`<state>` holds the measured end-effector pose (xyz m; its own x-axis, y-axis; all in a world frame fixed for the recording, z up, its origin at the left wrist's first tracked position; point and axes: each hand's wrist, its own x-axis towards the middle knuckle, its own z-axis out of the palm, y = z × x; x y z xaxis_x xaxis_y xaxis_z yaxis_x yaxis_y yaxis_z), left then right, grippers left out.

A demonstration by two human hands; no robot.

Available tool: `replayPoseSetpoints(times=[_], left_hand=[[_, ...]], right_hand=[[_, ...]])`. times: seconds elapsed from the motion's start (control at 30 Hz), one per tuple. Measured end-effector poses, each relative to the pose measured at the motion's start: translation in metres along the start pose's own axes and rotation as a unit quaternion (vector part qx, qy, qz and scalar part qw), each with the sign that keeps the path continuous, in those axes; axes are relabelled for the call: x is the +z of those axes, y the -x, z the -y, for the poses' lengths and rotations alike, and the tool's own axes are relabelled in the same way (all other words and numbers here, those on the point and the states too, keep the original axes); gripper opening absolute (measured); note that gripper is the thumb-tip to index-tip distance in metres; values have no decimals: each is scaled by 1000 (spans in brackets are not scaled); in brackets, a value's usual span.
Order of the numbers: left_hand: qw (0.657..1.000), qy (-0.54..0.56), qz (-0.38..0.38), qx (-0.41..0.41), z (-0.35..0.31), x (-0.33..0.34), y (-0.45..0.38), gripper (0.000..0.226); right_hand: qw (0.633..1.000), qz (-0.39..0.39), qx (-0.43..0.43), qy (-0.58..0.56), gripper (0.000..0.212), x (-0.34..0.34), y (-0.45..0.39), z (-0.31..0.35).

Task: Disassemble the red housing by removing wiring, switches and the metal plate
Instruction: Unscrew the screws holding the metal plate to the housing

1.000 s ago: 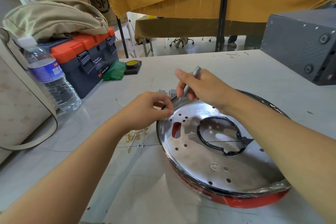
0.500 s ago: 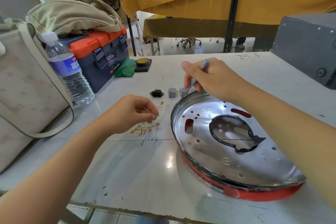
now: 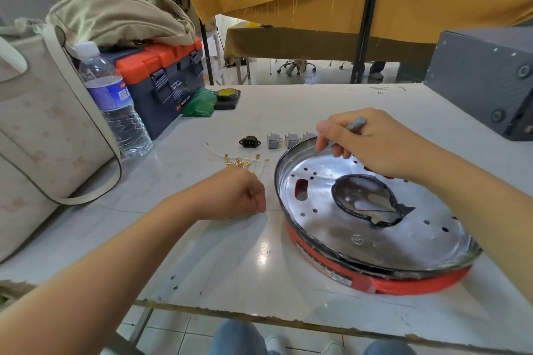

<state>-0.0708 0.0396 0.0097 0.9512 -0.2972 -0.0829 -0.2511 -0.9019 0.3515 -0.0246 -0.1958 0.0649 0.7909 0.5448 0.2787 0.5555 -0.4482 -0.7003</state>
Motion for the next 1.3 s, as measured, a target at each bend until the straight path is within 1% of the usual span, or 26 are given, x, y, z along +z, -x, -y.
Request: replayPoseSetpoints(times=[0.1,0.27,0.3,0.37,0.43,0.47,0.53,0.63,0.7,0.8,0.97,1.1,1.2,1.27,1.3], left_hand=[[1000,-12,4,1,-1,-1,-2,18],[1000,-8,13,0,4,-6,-2,18],[1000,13,-3,-8,5,-9,-2,19],[994,89,-64,-25,6,-14,-4,20],[975,182,-121,-38,3,-15,-9,16],[966,216,-134,-39,-1,-15,-13,17],[959,250,-130,-30,-11,-14,-21,22],[967,227,-116,-23,-25,-11,-32,25],[973,185,-133,-40,-31,-9,-39,22],[976,141,-153,-59,-36,-8,-44,20],[979,116,-156,-55,-36,-11,-42,21],[982,134,-123,-60,-35,-12,-39,27],[984,130,-101,-67,-37,-13,-36,30],[987,118,-88,-62,-39,-14,-33,27],[987,123,-83,-61,-39,-16,-32,20]], right_hand=[[1000,-12,2,-7,42,-3,5,-2],[1000,-11,11,-24,42,-5,13,-3],[999,-7,13,-29,41,-6,15,-4],[999,0,16,-37,40,-8,18,-7],[998,9,29,-60,42,-10,21,-10],[996,12,39,-75,42,-11,22,-11],[994,14,62,-93,39,-14,23,-16],[990,17,93,-103,38,-17,26,-21],[990,16,108,-95,39,-19,28,-24],[991,23,121,-51,38,-24,32,-32],[991,71,116,19,31,-30,34,-38],[990,73,107,49,29,-30,33,-35],[984,77,99,129,32,-30,36,-32],[974,95,100,182,35,-31,37,-30],[971,103,105,189,35,-31,37,-30]])
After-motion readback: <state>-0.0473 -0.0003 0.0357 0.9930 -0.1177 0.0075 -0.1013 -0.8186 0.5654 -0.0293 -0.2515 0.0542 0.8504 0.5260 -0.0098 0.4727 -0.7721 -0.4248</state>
